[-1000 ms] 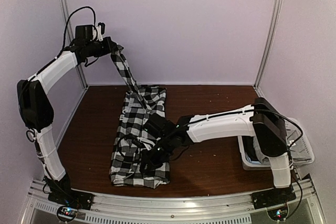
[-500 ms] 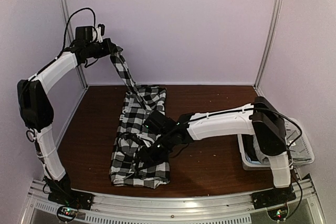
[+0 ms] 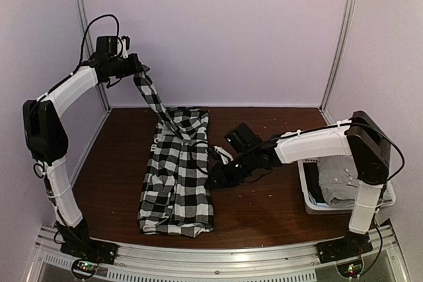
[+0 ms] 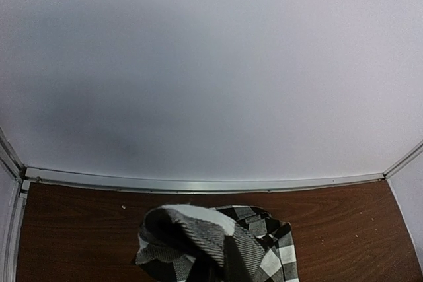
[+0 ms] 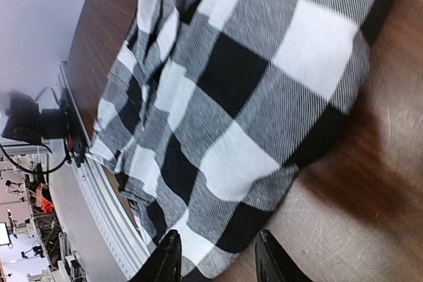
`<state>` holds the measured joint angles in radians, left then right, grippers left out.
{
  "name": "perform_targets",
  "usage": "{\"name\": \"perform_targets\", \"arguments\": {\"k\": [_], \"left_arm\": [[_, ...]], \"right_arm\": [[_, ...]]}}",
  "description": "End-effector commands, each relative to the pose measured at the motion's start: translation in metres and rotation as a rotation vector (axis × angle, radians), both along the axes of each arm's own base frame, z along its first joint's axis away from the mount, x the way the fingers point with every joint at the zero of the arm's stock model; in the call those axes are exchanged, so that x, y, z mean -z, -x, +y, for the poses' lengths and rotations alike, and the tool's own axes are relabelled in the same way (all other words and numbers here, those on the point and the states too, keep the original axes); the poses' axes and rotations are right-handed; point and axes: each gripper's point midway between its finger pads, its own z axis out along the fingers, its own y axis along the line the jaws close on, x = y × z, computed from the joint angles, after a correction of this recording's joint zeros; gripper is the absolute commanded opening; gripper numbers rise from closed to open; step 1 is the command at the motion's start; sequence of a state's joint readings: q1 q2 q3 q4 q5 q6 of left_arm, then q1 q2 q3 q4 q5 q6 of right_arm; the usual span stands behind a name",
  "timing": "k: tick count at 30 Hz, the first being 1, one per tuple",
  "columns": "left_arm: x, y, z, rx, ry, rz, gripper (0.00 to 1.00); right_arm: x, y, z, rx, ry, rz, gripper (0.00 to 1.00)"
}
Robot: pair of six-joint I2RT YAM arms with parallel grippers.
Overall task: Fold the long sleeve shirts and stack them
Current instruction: Fold the 1/3-folded shirt at the center of the board.
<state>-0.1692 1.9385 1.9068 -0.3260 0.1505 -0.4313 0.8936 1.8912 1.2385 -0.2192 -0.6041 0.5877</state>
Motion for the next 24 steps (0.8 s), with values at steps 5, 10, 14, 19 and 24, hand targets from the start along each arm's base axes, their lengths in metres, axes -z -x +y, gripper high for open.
{"name": "perform_targets", "arguments": {"k": [5,10,14,19,24], "left_arm": [[0.017,-0.006,0.011,-0.029,-0.036,0.025,0.03],[0.019,-0.006,0.011,-0.025,-0.034,0.028,0.03],[0.02,-0.006,0.01,-0.023,-0.034,0.03,0.03],[0.023,-0.007,0.008,-0.014,-0.029,0.035,0.03],[0.023,-0.006,0.006,-0.002,-0.029,0.035,0.03]], "right_arm": [[0.02,0.048,-0.019,-0.046,0.065,0.004,0.39],[0.029,0.075,-0.018,-0.082,0.058,0.051,0.4],[0.032,0.086,-0.013,-0.109,0.055,0.064,0.41],[0.035,0.092,-0.007,-0.122,0.049,0.078,0.4],[0.037,0.102,-0.003,-0.154,0.048,0.095,0.32]]}}
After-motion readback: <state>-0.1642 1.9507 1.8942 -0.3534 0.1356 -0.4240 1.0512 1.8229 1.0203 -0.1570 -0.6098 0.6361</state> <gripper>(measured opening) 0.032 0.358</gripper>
